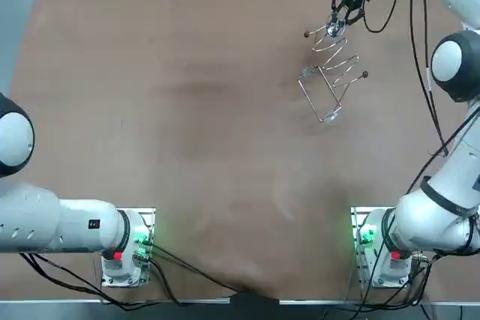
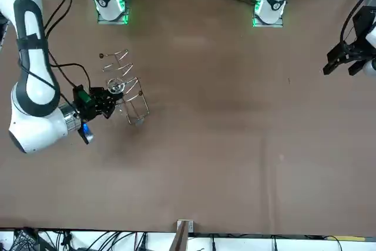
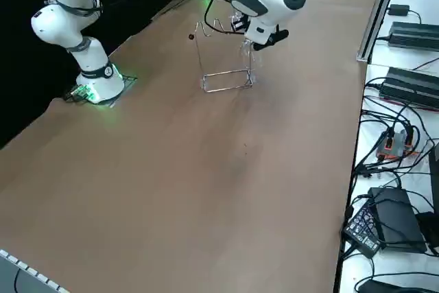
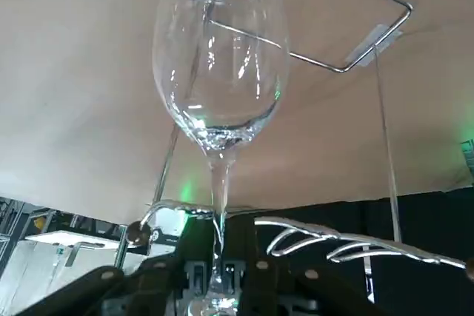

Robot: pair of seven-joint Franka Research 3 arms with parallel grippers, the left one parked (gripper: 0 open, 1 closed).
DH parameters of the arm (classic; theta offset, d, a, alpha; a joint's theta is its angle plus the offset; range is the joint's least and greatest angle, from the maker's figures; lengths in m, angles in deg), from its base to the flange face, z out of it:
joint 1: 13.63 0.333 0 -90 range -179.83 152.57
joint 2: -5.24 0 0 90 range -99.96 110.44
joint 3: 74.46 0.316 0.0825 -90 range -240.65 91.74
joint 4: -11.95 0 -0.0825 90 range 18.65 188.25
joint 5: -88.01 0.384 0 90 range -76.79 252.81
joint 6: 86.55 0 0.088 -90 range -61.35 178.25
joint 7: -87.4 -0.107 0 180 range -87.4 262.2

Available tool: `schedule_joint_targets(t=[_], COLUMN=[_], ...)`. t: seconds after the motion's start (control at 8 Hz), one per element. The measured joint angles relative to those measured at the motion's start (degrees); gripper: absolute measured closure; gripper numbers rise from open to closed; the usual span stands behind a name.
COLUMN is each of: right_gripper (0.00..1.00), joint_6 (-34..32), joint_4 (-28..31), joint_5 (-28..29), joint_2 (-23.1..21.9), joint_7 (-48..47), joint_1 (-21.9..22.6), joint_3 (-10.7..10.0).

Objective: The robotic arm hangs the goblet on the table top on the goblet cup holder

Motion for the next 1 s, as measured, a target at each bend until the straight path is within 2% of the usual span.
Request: schedule_joint_targets(t=[1.0], right_gripper=[0.90], joint_6=[0.1], joint_4=[1.7], joint_5=[0.9], joint_2=[0.0], joint_7=[-0.1], joint_1=[0.2], joint_3=[0.0])
